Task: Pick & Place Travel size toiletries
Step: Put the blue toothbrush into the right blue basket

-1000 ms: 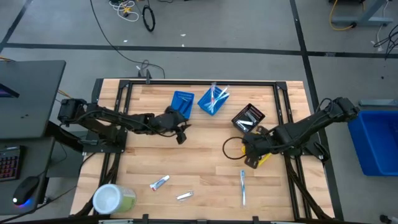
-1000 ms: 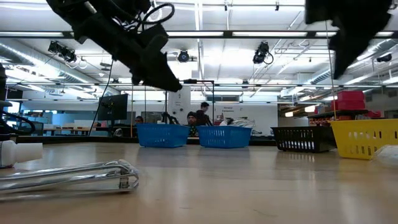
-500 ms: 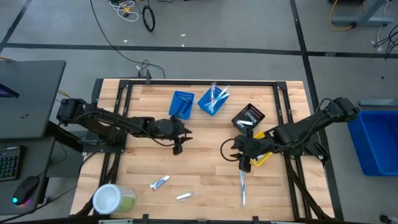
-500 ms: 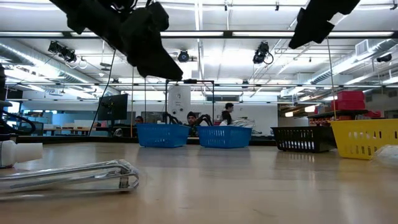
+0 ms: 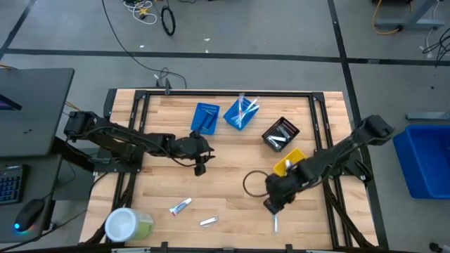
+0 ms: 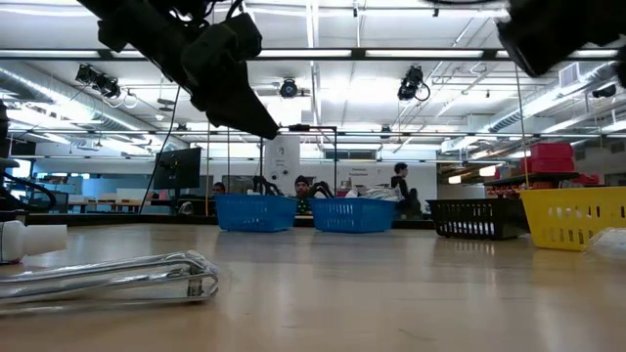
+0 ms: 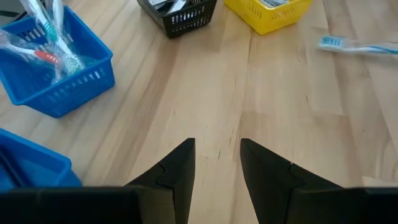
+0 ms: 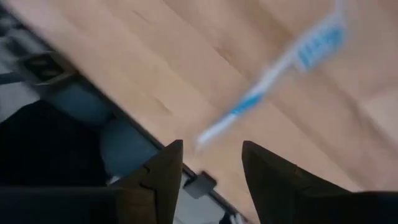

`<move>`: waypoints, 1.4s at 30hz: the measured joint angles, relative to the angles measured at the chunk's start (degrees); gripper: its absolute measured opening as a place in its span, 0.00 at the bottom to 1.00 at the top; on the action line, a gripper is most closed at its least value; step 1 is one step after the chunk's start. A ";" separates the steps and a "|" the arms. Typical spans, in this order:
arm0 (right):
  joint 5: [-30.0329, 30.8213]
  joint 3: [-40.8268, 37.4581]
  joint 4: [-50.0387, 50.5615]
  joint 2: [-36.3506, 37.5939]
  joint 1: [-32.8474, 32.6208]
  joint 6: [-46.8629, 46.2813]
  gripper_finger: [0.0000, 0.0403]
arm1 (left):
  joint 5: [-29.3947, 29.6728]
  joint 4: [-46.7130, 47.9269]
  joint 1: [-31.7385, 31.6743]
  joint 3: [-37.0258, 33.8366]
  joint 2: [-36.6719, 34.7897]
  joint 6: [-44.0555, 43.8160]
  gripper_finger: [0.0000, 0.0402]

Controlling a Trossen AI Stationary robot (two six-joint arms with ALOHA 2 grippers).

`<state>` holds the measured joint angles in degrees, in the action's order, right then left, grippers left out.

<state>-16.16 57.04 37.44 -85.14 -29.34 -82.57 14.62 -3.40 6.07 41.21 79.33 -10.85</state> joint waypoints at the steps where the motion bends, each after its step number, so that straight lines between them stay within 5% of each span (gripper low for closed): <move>1: -0.87 0.00 -0.01 -1.32 -0.72 -2.26 0.44 | 0.32 0.02 0.00 -0.02 0.00 0.02 0.34; 12: -1.55 0.00 -2.63 -12.58 -0.77 -5.86 0.42 | 1.45 -0.01 0.00 -0.02 0.00 0.15 0.34; 19: 5.56 0.00 -3.02 -16.30 0.51 -8.64 0.39 | 1.45 -0.17 0.00 -0.02 0.00 0.15 0.34; 29: 11.08 0.02 -5.44 -16.90 0.50 -7.32 0.09 | 1.45 -0.44 0.00 -0.02 0.00 1.51 0.34; 37: 18.11 -0.02 -19.35 -15.20 4.10 7.59 0.04 | 3.33 -1.14 -0.04 -0.07 0.00 3.05 0.34; 42: 31.75 -0.02 -20.03 -10.18 10.04 19.39 0.04 | 5.83 -2.77 -0.04 -0.07 0.02 3.75 0.33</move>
<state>15.58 57.01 17.41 -95.32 -19.31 -63.18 20.46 -6.17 6.02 41.15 79.35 -7.10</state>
